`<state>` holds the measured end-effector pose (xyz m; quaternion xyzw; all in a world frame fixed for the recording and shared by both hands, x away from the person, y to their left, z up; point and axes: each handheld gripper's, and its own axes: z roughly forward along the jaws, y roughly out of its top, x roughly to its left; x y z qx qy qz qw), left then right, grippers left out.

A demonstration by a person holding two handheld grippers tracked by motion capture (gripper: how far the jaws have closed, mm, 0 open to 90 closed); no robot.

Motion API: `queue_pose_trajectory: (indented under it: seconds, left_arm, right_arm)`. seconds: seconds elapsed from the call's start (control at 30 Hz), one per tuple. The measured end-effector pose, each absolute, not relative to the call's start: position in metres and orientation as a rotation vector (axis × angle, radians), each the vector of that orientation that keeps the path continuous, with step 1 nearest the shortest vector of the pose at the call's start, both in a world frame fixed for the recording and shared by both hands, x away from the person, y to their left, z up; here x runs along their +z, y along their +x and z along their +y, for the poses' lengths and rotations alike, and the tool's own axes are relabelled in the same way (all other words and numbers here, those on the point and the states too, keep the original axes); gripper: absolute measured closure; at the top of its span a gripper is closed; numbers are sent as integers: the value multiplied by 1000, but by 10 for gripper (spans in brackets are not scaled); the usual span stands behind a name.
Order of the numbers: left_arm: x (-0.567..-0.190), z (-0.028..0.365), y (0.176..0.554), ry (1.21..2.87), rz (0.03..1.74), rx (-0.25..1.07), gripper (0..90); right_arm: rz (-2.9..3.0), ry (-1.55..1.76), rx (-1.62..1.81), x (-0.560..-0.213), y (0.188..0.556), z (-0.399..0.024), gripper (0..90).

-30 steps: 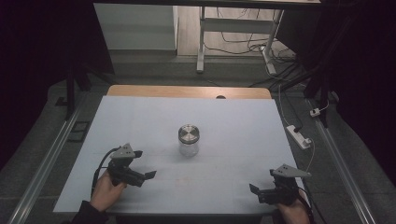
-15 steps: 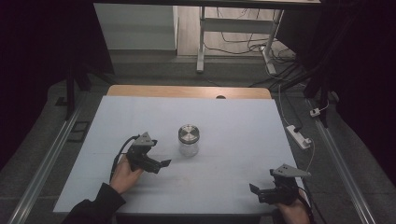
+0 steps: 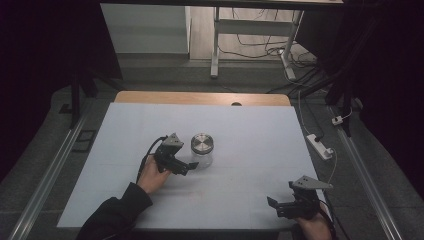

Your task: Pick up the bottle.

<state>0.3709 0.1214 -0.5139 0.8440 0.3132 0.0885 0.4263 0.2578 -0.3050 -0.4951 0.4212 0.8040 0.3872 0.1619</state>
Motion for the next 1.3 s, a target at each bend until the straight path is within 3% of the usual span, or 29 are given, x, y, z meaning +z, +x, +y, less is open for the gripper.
queue_pose_trajectory:
  seconds: [0.67,1.03,1.3]
  left_arm:
    - [-525,83,404,2135,664,180,9]
    - [-525,82,399,2151,620,253,138]
    - [-525,84,396,2142,628,264,147]
  right_arm:
    - [2306,1185,1107,-495,257,-305,0]
    - [2310,1182,1105,-495,258,-304,0]
    - [2310,1180,1111,-495,257,-305,0]
